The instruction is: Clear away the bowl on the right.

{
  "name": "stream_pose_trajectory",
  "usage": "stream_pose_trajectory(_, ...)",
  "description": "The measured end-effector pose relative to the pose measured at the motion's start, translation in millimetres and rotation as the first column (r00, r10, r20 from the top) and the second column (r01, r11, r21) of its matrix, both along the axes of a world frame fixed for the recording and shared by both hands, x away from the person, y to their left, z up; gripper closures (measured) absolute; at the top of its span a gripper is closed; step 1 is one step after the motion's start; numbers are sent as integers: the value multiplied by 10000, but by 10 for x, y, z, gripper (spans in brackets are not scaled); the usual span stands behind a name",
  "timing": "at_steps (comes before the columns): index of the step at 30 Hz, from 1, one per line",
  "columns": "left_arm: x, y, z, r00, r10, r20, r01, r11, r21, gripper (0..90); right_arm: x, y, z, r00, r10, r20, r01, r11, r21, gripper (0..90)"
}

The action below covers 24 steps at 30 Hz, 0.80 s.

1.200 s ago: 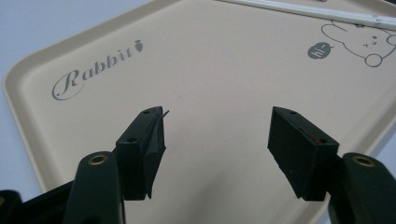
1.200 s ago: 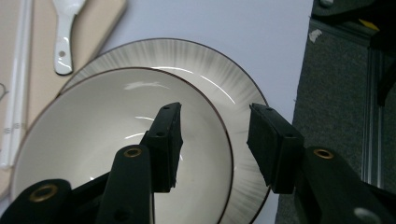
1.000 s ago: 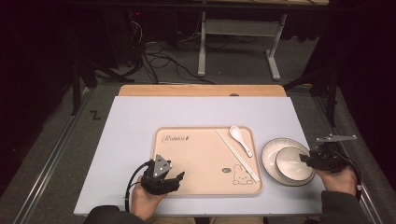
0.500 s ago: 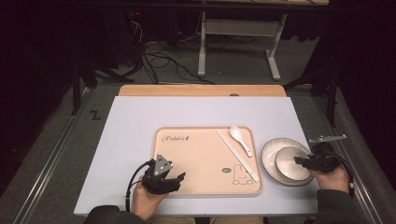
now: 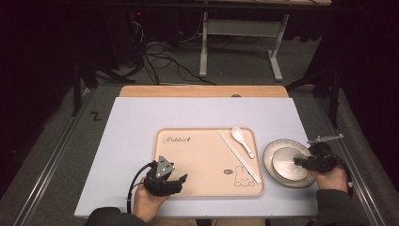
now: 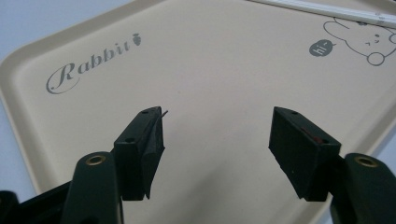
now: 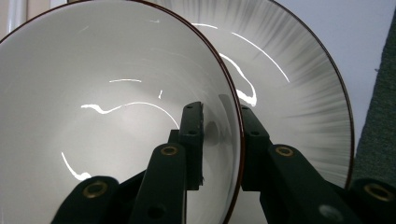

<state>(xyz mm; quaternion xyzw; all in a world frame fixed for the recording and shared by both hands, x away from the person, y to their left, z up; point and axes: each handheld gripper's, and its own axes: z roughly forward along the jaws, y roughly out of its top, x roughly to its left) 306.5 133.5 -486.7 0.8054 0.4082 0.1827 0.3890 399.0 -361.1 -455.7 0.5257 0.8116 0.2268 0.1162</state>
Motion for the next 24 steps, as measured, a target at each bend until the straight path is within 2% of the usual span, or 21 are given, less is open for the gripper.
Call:
stream_pose_trajectory(9,1,3,-2,10000,-4,-17,4,10000,-54,358,28,-69,-7,9996,-29,-295,53,9968,795,816)
stream_pose_trajectory(11,0,-5,-9,10000,-5,-5,5,10000,77,358,30,-70,-4,9994,-22,-332,48,9968,794,817)
stream_pose_trajectory(13,-12,-39,-6,9997,-81,239,68,9985,548,357,31,-73,-2,9994,22,-331,5,9968,796,819)
stream_pose_trajectory(16,-13,-73,-6,9991,-326,255,311,9979,570,357,28,-82,-3,9997,13,-256,8,9966,830,827)
stream_pose_trajectory(24,6,-95,-17,9984,-535,207,519,9961,709,358,31,-98,5,9997,-36,-245,58,9956,936,833)
